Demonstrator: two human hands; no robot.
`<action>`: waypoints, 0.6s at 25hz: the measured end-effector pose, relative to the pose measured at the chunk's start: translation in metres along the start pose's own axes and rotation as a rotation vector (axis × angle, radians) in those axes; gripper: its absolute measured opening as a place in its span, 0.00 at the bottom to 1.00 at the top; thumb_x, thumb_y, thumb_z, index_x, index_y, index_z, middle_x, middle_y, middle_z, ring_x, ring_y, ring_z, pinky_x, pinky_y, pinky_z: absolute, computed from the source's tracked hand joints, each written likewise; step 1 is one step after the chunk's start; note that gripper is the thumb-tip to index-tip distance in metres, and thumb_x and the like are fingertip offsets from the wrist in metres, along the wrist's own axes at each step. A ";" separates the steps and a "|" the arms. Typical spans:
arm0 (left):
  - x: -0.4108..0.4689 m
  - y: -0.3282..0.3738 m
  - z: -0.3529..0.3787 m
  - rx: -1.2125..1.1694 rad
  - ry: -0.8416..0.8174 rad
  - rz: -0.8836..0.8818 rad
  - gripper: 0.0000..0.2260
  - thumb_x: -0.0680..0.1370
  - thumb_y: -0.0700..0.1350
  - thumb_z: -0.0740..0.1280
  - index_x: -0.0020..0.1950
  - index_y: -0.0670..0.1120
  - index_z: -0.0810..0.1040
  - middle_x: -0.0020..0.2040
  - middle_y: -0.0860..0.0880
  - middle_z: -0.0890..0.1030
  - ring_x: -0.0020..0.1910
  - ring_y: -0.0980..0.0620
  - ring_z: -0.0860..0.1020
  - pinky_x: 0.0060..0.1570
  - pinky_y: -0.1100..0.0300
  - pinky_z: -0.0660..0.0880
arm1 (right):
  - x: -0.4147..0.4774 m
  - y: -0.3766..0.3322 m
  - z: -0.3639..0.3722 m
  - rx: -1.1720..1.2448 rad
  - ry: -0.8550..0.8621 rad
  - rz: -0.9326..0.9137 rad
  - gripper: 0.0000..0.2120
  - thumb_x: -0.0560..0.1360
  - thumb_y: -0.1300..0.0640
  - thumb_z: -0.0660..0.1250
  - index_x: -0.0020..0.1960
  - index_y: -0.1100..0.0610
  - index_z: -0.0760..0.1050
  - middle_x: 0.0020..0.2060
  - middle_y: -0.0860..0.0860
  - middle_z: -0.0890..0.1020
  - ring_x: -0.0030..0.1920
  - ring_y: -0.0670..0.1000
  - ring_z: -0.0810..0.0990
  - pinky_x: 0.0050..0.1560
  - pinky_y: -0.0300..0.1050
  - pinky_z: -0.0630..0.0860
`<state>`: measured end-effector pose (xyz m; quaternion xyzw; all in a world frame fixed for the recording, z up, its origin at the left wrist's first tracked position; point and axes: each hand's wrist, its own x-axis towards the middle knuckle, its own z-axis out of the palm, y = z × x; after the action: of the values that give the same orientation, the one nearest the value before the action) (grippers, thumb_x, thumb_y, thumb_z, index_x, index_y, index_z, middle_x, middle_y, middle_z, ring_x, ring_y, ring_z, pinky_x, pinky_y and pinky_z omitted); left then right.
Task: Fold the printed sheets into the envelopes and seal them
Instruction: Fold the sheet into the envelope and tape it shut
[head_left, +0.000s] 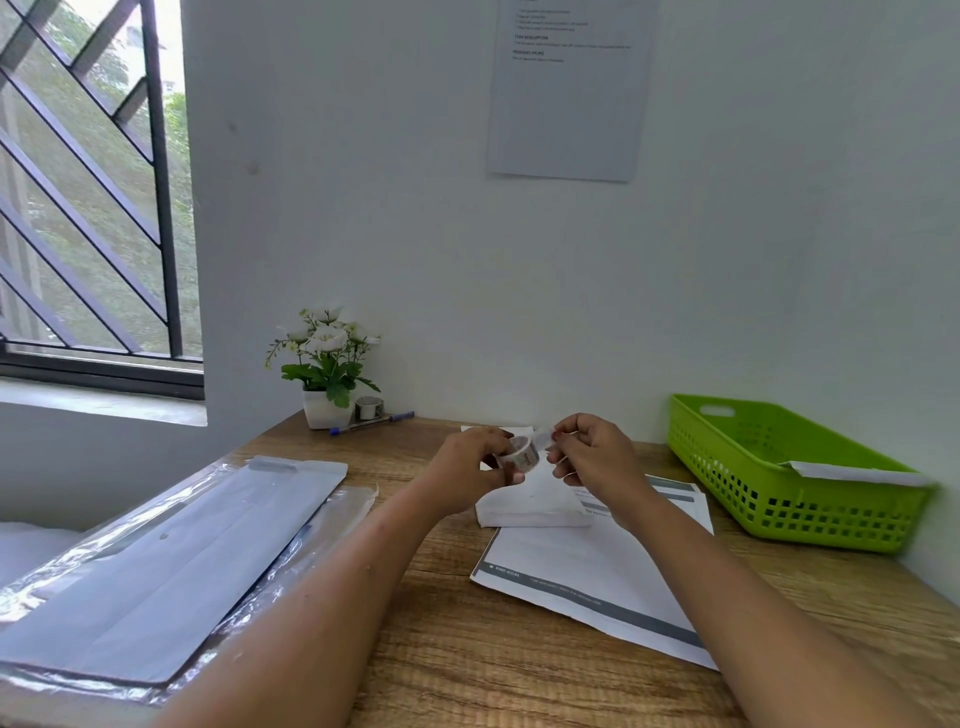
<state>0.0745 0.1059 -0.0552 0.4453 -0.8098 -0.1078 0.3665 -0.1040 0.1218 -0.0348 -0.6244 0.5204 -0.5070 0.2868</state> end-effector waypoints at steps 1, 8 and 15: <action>0.000 0.000 0.000 0.006 -0.001 -0.008 0.09 0.74 0.46 0.71 0.51 0.43 0.81 0.46 0.52 0.78 0.44 0.56 0.74 0.39 0.76 0.66 | 0.001 0.001 0.000 0.015 0.012 0.007 0.05 0.79 0.62 0.61 0.47 0.57 0.76 0.35 0.54 0.82 0.30 0.48 0.78 0.32 0.39 0.74; -0.003 -0.019 -0.012 0.095 0.014 -0.212 0.09 0.71 0.50 0.73 0.44 0.46 0.79 0.43 0.50 0.78 0.40 0.53 0.75 0.40 0.60 0.73 | 0.006 0.002 -0.010 0.233 0.063 0.111 0.06 0.76 0.65 0.62 0.43 0.59 0.76 0.34 0.55 0.82 0.29 0.49 0.78 0.34 0.42 0.75; -0.003 -0.035 -0.022 0.392 0.023 -0.356 0.09 0.76 0.41 0.67 0.55 0.44 0.79 0.53 0.47 0.79 0.50 0.51 0.76 0.48 0.62 0.72 | 0.006 0.004 -0.008 0.198 -0.050 0.108 0.06 0.76 0.57 0.68 0.42 0.59 0.77 0.37 0.55 0.83 0.31 0.48 0.79 0.37 0.42 0.75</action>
<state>0.1134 0.0914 -0.0586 0.6443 -0.7201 -0.0066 0.2576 -0.1135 0.1161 -0.0332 -0.5764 0.4936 -0.5239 0.3868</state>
